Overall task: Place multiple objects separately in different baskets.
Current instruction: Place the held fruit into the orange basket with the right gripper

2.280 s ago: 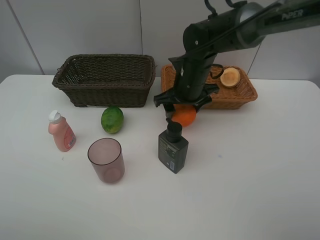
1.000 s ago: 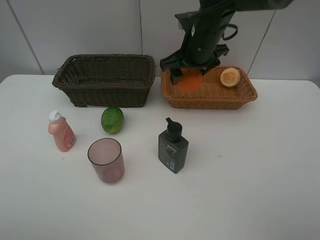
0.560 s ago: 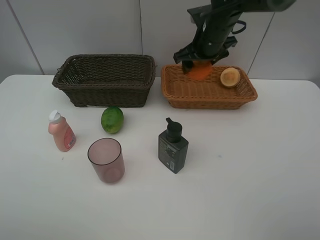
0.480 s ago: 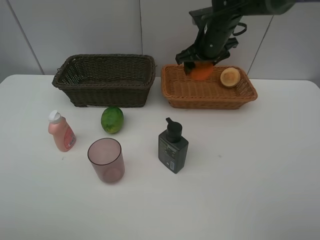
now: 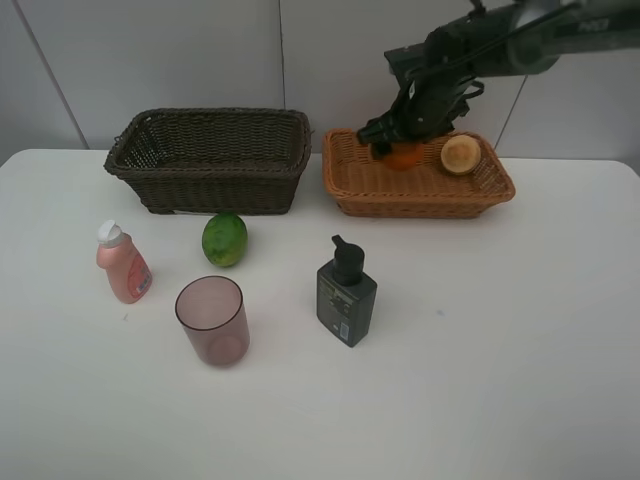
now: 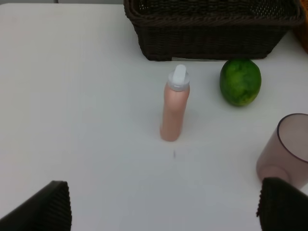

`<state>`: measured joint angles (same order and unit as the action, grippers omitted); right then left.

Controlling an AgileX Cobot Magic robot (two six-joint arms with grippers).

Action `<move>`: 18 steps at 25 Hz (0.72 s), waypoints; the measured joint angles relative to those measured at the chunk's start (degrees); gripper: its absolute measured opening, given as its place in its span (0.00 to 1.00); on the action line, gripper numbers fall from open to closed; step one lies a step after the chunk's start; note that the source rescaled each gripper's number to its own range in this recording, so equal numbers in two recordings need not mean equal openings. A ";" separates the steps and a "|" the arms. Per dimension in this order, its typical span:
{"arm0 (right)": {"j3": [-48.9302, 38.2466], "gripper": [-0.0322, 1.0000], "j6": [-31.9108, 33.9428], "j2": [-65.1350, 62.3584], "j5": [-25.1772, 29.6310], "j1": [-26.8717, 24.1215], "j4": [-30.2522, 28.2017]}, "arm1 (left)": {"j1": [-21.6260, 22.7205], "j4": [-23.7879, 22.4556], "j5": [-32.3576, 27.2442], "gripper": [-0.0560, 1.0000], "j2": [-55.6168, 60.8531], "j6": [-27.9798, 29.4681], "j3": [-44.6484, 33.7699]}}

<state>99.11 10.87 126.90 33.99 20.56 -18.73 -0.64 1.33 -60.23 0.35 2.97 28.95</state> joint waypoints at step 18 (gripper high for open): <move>0.00 0.68 0.00 2.38 -1.59 -0.65 -5.72 | 0.00 0.00 0.00 1.00 0.00 0.00 0.00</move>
<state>99.11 10.87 129.28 32.40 19.91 -24.46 -0.64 1.33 -60.23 0.35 2.97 28.95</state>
